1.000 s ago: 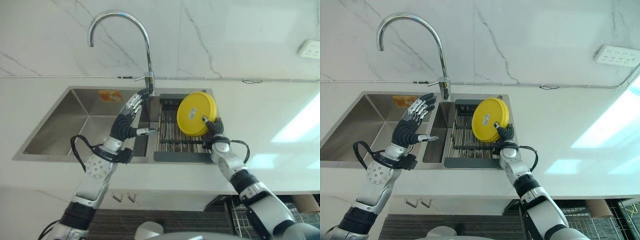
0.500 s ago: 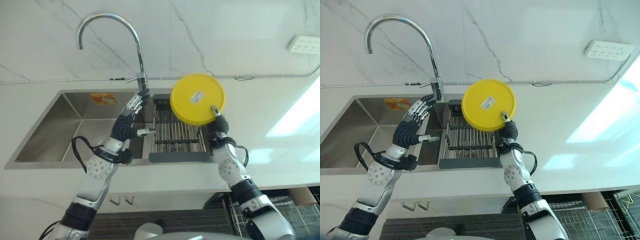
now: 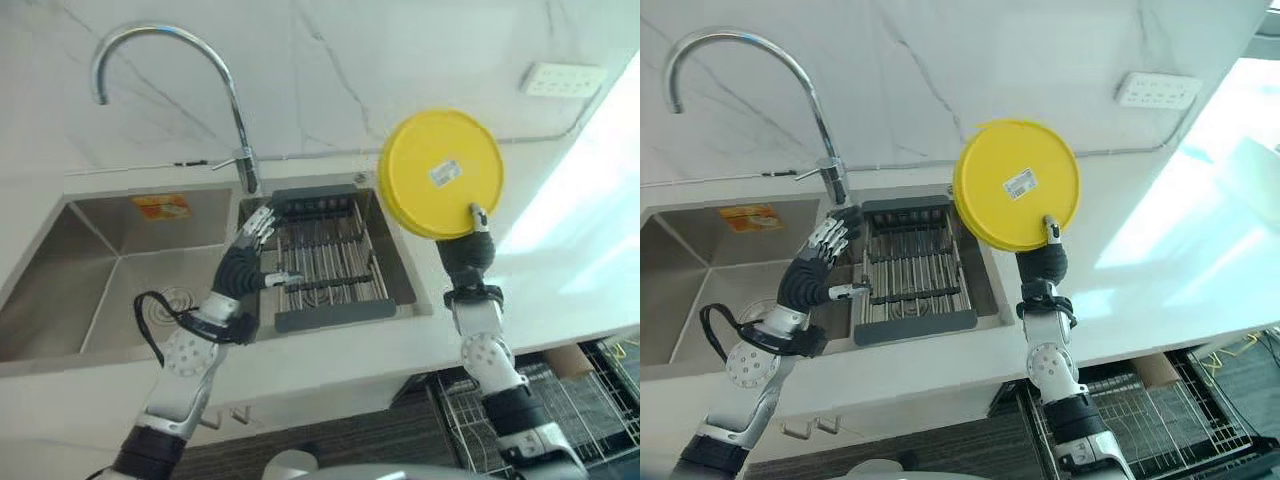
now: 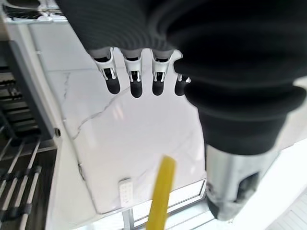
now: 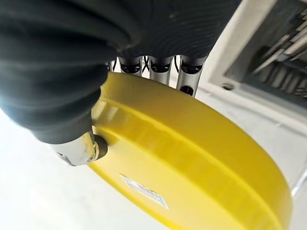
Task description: Place the dishes in the dishwasher.
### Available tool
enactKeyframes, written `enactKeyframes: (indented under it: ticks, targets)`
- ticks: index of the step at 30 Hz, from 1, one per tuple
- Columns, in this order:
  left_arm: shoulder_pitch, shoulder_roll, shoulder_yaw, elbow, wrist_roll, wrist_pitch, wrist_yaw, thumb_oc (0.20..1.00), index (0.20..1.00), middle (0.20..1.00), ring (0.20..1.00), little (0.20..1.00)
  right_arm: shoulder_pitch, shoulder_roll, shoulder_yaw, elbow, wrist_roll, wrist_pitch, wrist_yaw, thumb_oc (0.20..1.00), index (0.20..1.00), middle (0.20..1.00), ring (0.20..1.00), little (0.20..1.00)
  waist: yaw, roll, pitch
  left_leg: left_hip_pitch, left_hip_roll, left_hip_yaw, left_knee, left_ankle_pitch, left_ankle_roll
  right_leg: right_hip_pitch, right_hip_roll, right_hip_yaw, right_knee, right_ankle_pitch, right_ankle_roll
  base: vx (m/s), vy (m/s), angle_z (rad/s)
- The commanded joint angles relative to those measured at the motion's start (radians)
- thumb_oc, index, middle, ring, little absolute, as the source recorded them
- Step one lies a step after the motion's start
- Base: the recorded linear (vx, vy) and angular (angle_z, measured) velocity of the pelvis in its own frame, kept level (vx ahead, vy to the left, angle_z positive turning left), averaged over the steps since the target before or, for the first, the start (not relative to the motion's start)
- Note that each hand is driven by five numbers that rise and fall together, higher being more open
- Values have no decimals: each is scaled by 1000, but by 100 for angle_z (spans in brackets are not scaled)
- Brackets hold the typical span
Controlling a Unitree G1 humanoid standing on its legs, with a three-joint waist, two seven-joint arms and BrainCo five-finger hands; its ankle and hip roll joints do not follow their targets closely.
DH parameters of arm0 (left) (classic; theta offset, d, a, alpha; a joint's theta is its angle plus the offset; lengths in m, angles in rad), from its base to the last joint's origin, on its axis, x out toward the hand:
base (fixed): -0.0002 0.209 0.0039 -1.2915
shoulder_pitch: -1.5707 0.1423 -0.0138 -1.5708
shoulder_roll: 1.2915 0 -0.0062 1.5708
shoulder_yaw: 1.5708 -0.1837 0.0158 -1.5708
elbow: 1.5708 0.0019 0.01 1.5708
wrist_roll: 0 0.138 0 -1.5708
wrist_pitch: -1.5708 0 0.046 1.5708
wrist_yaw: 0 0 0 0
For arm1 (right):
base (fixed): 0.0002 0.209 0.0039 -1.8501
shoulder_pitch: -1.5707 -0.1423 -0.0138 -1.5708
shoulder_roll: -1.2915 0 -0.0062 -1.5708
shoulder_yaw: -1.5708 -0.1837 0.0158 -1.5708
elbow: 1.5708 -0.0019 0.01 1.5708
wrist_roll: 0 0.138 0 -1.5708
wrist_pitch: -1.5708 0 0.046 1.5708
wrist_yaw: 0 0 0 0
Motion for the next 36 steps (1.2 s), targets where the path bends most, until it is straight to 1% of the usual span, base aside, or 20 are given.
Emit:
enactKeyframes:
  ticks: [1, 3, 6, 7, 10, 13, 15, 17, 18, 19, 20, 22, 25, 26, 27, 29, 30, 32, 34, 36]
  targets:
    - [4, -19, 36, -32, -9, -88, -14, 1000, 1000, 1000, 1000, 1000, 25, -22, -67, -170, 27, -52, 90, 200, 200, 200, 200, 200, -12, 20, -39, 24, 24, 88, 17, -101, 39, -85, -73, -18, 140, -35, 72, -24, 132, -36]
    - [22, -27, 52, -46, -1, -94, -18, 1000, 1000, 1000, 1000, 1000, 89, -10, -91, -215, 12, -36, 105, 200, 200, 200, 200, 200, -43, 18, -26, 24, 12, 90, 18, -107, 51, -118, -75, 16, 174, -16, 79, -48, 134, -50]
    - [36, -31, 67, -59, 35, -99, 8, 1000, 1000, 1000, 1000, 1000, 148, 10, -115, -254, 18, -15, 139, 200, 200, 200, 200, 200, -74, 13, -16, 19, -4, 95, 15, -114, 58, -151, -84, 45, 172, 19, 91, -86, 88, -56]
    - [35, -27, 69, -61, 41, -96, 14, 1000, 1000, 1000, 1000, 1000, 159, 11, -122, -261, 15, -17, 145, 200, 200, 200, 200, 200, -80, 11, -15, 19, -7, 102, 13, -116, 57, -156, -89, 44, 161, 32, 96, -91, 29, -77]
    - [43, -9, 82, -69, 71, -102, 60, 1000, 1000, 1000, 1000, 1000, 185, 1, -158, -282, 22, 21, 159, 200, 200, 200, 200, 200, -103, 3, -7, 31, -4, 163, 3, -127, 48, -204, -99, -3, 131, 101, 112, -107, -7, -93]
    - [54, -8, 103, -74, 84, -121, 63, 1000, 1000, 1000, 1000, 1000, 202, -4, -192, -286, 29, 44, 185, 200, 200, 200, 200, 200, -109, 7, -3, 21, 5, 209, 8, -125, 57, -227, -93, -33, 178, 86, 102, -164, -23, -96]
    - [42, -12, 98, -70, 103, -121, 79, 1000, 1000, 1000, 1000, 1000, 208, -3, -202, -281, 36, 36, 199, 200, 200, 200, 200, 200, -102, 15, -2, -9, 15, 228, 42, -127, 76, -211, -92, -32, 268, 23, 75, -229, -144, -41]
    - [27, -12, 86, -61, 115, -121, 98, 1000, 1000, 1000, 1000, 1000, 200, -5, -194, -278, 38, 25, 197, 200, 200, 200, 200, 200, -94, 5, -8, -48, 18, 234, 96, -133, 83, -190, -90, -10, 278, 34, 61, -195, -261, -42]
    - [18, -11, 79, -58, 120, -119, 106, 1000, 1000, 1000, 1000, 1000, 194, -1, -181, -268, 38, 12, 203, 200, 200, 200, 200, 200, -82, -3, -14, -72, 27, 235, 137, -142, 77, -169, -104, -8, 261, 45, 57, -175, -451, -41]
    - [7, -9, 71, -48, 130, -120, 124, 1000, 1000, 1000, 1000, 1000, 183, 9, -160, -253, 33, -4, 213, 200, 200, 200, 200, 200, -66, -9, -19, -93, 45, 232, 173, -148, 55, -135, -135, -19, 216, 55, 59, -217, -938, -29]
    - [-18, 7, 74, -39, 144, -93, 153, 1000, 1000, 1000, 1000, 1000, 159, 16, -138, -251, 28, 17, 195, 200, 200, 200, 200, 200, -54, -1, -19, -114, 127, 198, 203, -134, -7, -113, -141, 1, 184, -9, 77, -161, -874, -43]
    - [-18, 10, 82, -41, 140, -84, 154, 1000, 1000, 1000, 1000, 1000, 160, 16, -144, -255, 28, 37, 186, 200, 200, 200, 200, 200, -49, 1, -21, -128, 162, 194, 217, -119, -29, -100, -114, -21, 177, -67, 76, -68, -552, -35]
    - [6, -2, 95, -58, 129, -83, 173, 1000, 1000, 1000, 1000, 1000, 151, -9, -150, -270, 40, 76, 161, 200, 200, 200, 200, 200, -46, 11, -20, -144, 214, 190, 204, -74, -65, -94, -72, -33, 176, -122, 60, -71, -281, -18]
    - [18, -18, 96, -58, 129, -93, 175, 1000, 1000, 1000, 1000, 1000, 144, -19, -144, -268, 30, 89, 152, 200, 200, 200, 200, 200, -41, 22, -19, -148, 223, 152, 175, -45, -81, -96, -45, -25, 181, -143, 42, -62, -220, -48]
    - [24, -23, 94, -57, 132, -101, 176, 1000, 1000, 1000, 1000, 1000, 144, -25, -138, -272, 30, 94, 146, 200, 200, 200, 200, 200, -37, 27, -20, -150, 218, 123, 163, -38, -85, -95, -36, -20, 182, -149, 36, -35, -193, -45]
    - [51, -34, 96, -64, 147, -115, 193, 1000, 1000, 1000, 1000, 1000, 137, -29, -95, -272, 25, 100, 152, 200, 200, 200, 200, 200, -18, 40, -20, -143, 192, 12, 132, -41, -87, -102, -21, 6, 181, -158, 26, 2, -115, -58]
    - [63, -34, 102, -70, 145, -121, 193, 1000, 1000, 1000, 1000, 1000, 135, -28, -79, -273, 21, 100, 154, 200, 200, 200, 200, 200, -17, 50, -21, -135, 202, 9, 114, -30, -92, -106, -16, 11, 187, -164, 22, 0, -62, -73]
    - [64, -26, 107, -65, 124, -126, 169, 1000, 1000, 1000, 1000, 1000, 133, -20, -60, -265, -5, 84, 155, 200, 200, 200, 200, 200, -19, 65, -23, -128, 223, 43, 103, -10, -103, -108, -11, -7, 205, -179, 16, -16, -5, -60]
    - [44, -22, 95, -54, 114, -121, 154, 1000, 1000, 1000, 1000, 1000, 129, -15, -38, -240, -41, 67, 144, 200, 200, 200, 200, 200, -15, 73, -24, -130, 221, 45, 101, -6, -107, -106, -18, -32, 219, -184, 17, -18, 36, -10]
    - [31, -19, 90, -49, 105, -115, 149, 1000, 1000, 1000, 1000, 1000, 134, -17, -17, -208, -150, 70, 107, 200, 200, 200, 200, 200, -20, 82, -28, -125, 226, 56, 101, -4, -114, -115, -36, -56, 240, -185, 20, -10, 101, 14]
